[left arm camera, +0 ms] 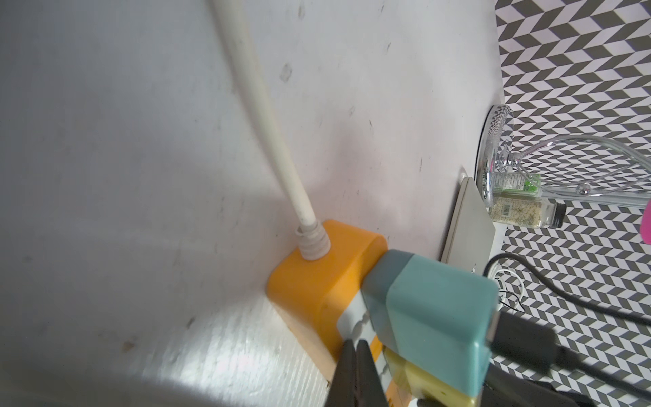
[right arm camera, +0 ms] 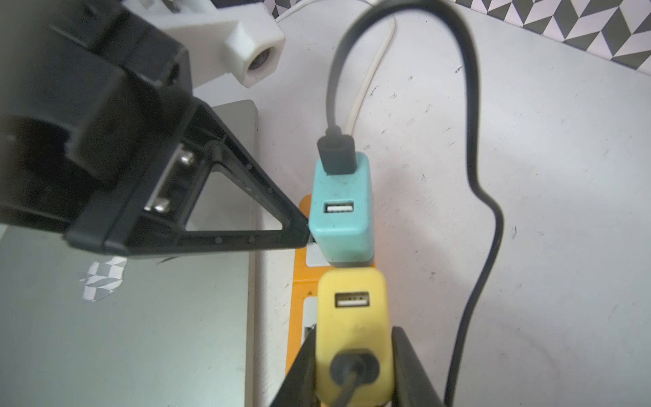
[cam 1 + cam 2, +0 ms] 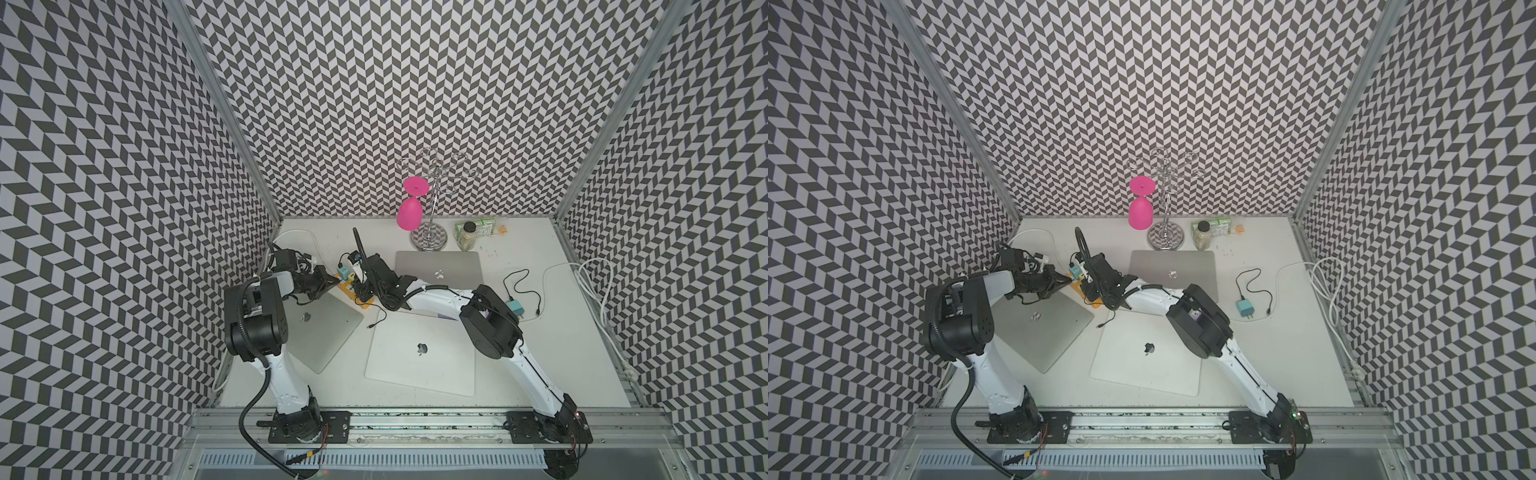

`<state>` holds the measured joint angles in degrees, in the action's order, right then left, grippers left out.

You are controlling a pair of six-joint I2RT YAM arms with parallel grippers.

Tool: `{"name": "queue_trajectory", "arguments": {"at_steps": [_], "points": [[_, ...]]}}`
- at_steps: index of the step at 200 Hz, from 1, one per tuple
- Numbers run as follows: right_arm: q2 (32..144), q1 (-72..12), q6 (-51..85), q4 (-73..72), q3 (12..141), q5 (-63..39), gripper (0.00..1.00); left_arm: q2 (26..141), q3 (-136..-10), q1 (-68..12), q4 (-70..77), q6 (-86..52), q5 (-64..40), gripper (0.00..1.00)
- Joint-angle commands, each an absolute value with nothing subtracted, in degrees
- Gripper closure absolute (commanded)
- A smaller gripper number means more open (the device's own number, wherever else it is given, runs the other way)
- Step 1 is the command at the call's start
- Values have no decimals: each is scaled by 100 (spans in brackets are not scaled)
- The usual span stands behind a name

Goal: Unplug the laptop charger
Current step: Remove the plug from the socket.

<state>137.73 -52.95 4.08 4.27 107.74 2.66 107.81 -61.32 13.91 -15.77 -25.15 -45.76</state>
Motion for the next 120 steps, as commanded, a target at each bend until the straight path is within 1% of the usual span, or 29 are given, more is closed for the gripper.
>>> {"name": "queue_trajectory", "arguments": {"at_steps": [1, 53, 85, 120], "points": [[13860, -5346, 291, 296, 10916, 499, 77, 10915, -6111, 1426, -1503, -2470, -4509, 100], [13731, -5360, 287, 195, 10855, 413, 84, 10874, -5969, 1433, -1496, -2452, -4404, 100], [13527, -5338, 495, -55, 10654, 328, 86, 10890, -5935, 1433, -1494, -2452, -4388, 100], [13565, -5344, 597, -11, 10782, 263, 88, 10912, -5885, 1433, -1479, -2435, -4396, 100]]}}
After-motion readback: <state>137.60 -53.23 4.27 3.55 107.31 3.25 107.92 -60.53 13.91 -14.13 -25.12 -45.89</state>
